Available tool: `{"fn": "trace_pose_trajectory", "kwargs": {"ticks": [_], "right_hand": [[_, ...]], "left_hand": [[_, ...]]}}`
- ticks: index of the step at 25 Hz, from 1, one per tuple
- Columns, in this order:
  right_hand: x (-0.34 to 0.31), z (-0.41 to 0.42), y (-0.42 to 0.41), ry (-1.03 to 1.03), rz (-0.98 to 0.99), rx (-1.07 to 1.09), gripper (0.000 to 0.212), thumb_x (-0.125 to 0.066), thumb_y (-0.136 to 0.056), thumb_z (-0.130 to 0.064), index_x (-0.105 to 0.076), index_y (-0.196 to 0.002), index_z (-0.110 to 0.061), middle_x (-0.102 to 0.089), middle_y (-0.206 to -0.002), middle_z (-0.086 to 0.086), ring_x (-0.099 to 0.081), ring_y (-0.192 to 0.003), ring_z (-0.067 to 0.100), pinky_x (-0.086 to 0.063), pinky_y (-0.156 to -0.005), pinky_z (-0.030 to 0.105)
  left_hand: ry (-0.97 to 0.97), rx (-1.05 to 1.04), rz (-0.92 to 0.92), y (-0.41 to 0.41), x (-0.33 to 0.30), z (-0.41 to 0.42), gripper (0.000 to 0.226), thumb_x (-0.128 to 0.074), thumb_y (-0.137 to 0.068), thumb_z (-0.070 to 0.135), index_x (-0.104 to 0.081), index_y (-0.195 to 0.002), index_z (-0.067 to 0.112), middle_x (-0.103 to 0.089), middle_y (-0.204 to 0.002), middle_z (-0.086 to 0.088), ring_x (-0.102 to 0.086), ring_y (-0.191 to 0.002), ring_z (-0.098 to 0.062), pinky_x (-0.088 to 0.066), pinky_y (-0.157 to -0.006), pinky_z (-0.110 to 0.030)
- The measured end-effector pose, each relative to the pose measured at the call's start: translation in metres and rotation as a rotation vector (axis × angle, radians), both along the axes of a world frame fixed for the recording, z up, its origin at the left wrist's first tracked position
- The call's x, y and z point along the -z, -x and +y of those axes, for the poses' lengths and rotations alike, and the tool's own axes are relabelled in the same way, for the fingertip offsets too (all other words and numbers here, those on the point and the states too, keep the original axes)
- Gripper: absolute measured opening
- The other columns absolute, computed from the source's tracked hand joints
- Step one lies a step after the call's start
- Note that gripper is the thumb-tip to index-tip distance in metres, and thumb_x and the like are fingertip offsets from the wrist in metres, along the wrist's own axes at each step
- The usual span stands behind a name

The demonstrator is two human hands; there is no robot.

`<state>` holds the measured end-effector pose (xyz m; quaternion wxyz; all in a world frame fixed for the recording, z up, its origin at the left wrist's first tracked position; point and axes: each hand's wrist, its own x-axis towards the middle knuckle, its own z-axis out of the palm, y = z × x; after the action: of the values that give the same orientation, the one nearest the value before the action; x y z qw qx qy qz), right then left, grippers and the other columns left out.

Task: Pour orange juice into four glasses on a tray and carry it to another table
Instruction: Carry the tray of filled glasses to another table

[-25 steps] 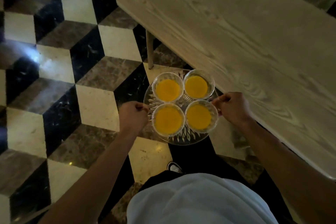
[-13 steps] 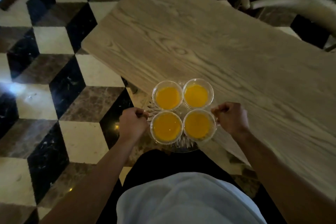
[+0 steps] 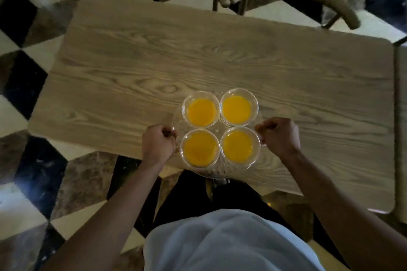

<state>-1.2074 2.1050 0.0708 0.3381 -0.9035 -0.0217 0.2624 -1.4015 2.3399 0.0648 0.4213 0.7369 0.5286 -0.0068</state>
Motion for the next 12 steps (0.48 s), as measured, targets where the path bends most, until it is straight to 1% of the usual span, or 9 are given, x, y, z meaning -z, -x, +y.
{"fn": "trace_pose_trajectory", "kwargs": {"ticks": [1, 3, 4, 6, 8, 9, 12], "right_hand": [[-0.001, 0.002, 0.0, 0.0, -0.003, 0.022, 0.014, -0.08, -0.083, -0.02, -0.074, -0.07, -0.023, -0.072, -0.054, -0.004, -0.069, -0.046, 0.006, -0.049, -0.042, 0.01], [-0.001, 0.005, 0.001, 0.019, -0.012, 0.061, 0.009, -0.08, -0.084, -0.019, -0.077, -0.075, -0.018, -0.073, -0.058, -0.003, -0.069, -0.047, 0.005, -0.051, -0.046, 0.011], [0.0, 0.007, 0.002, 0.033, -0.02, 0.084, 0.008, -0.08, -0.084, -0.019, -0.078, -0.077, -0.016, -0.073, -0.059, -0.002, -0.068, -0.046, 0.004, -0.051, -0.047, 0.012], [0.002, 0.013, 0.005, 0.062, -0.043, 0.128, 0.006, -0.08, -0.084, -0.018, -0.079, -0.079, -0.014, -0.072, -0.058, -0.003, -0.065, -0.044, -0.002, -0.047, -0.045, 0.007], [0.005, 0.02, 0.005, 0.084, -0.052, 0.175, 0.007, -0.079, -0.083, -0.019, -0.08, -0.078, -0.015, -0.07, -0.056, -0.004, -0.061, -0.042, -0.006, -0.041, -0.043, 0.005], [0.006, 0.024, 0.005, 0.095, -0.05, 0.188, 0.007, -0.078, -0.083, -0.02, -0.08, -0.077, -0.016, -0.071, -0.056, -0.004, -0.062, -0.043, -0.004, -0.043, -0.045, 0.009], [0.012, 0.034, 0.004, 0.091, -0.033, 0.254, 0.005, -0.079, -0.082, -0.018, -0.08, -0.077, -0.016, -0.073, -0.059, -0.001, -0.068, -0.049, 0.006, -0.056, -0.055, 0.021]], "left_hand": [[-0.005, 0.044, -0.006, -0.008, 0.002, 0.008, 0.011, -0.072, -0.092, 0.006, -0.077, -0.087, 0.014, -0.076, -0.075, 0.001, -0.069, -0.061, -0.009, -0.06, -0.063, -0.03], [-0.012, 0.121, -0.009, -0.025, 0.002, 0.023, 0.026, -0.074, -0.091, 0.006, -0.07, -0.073, 0.024, -0.071, -0.063, 0.007, -0.067, -0.052, -0.002, -0.059, -0.055, -0.026], [0.004, 0.145, -0.007, -0.034, 0.004, 0.031, 0.032, -0.074, -0.091, 0.006, -0.066, -0.069, 0.028, -0.07, -0.059, 0.007, -0.067, -0.05, -0.002, -0.061, -0.055, -0.028], [0.051, 0.173, -0.01, -0.047, 0.011, 0.046, 0.033, -0.073, -0.092, 0.006, -0.066, -0.068, 0.028, -0.071, -0.059, 0.005, -0.071, -0.053, -0.011, -0.064, -0.059, -0.036], [0.057, 0.219, -0.016, -0.058, 0.014, 0.057, 0.032, -0.071, -0.093, 0.006, -0.067, -0.069, 0.027, -0.072, -0.059, 0.005, -0.069, -0.051, -0.013, -0.063, -0.058, -0.036], [0.057, 0.241, -0.019, -0.063, 0.015, 0.061, 0.033, -0.071, -0.094, 0.005, -0.067, -0.069, 0.027, -0.071, -0.06, 0.006, -0.068, -0.051, -0.014, -0.063, -0.059, -0.037], [0.046, 0.303, -0.028, -0.076, 0.021, 0.078, 0.032, -0.07, -0.093, 0.004, -0.067, -0.069, 0.025, -0.071, -0.063, 0.002, -0.068, -0.054, -0.019, -0.062, -0.064, -0.038]]}}
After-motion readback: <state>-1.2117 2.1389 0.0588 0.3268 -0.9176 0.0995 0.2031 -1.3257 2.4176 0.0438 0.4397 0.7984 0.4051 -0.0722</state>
